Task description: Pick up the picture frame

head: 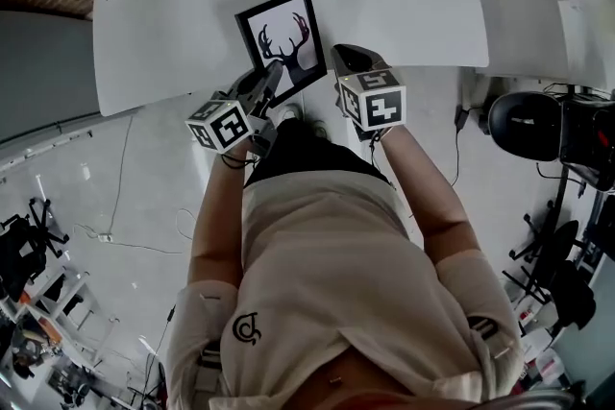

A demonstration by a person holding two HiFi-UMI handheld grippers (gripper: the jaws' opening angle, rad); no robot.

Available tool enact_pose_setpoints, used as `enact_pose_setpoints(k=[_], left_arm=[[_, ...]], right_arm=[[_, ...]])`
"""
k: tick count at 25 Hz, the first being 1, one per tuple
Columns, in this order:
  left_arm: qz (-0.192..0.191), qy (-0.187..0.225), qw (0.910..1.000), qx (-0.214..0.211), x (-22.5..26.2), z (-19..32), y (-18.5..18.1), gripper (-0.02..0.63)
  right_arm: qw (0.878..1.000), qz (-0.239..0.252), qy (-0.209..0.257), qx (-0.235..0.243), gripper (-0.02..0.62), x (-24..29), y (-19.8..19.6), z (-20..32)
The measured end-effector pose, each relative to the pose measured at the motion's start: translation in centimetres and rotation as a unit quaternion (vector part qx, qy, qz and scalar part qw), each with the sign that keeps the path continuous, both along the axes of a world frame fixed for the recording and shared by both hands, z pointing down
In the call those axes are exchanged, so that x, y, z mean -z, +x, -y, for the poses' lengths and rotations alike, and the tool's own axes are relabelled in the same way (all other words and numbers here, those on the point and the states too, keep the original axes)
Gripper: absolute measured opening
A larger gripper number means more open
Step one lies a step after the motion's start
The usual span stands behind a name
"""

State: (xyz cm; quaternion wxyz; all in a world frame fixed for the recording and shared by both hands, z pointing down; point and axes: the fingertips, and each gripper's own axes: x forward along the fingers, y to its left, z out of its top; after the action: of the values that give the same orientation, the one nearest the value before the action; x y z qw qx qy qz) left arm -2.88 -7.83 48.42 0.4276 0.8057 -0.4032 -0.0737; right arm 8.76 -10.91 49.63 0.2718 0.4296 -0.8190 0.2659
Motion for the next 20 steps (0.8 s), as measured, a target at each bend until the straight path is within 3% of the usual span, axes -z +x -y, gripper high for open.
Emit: enact_pose_setpoints(k=[5, 9, 16, 20], left_arm=[[0.07, 0.065, 0.9954, 0.004, 4.2, 2.8, -2.5, 0.031], [0.122, 0.13, 0.984, 0.006, 8.0, 4.7, -3.8, 0.031], [0.205, 0.246, 0.9465, 0.041, 14.8, 7.4, -7.0, 0.029], [0.239, 0.298, 0.9236, 0.034, 18.2, 7.9, -8.2, 0.029]], right_arm=[[0.998, 0.021, 0.056, 0.009, 0.008, 4.2, -2.6, 2.4], [0.992, 0.04, 0.12, 0.005, 0.008, 8.0, -3.8, 4.2], [0.969, 0.068, 0.237, 0.001, 0.008, 14.4, -5.8, 7.1], [0.955, 0.077, 0.287, -0.001, 0.008, 17.5, -6.4, 7.9]])
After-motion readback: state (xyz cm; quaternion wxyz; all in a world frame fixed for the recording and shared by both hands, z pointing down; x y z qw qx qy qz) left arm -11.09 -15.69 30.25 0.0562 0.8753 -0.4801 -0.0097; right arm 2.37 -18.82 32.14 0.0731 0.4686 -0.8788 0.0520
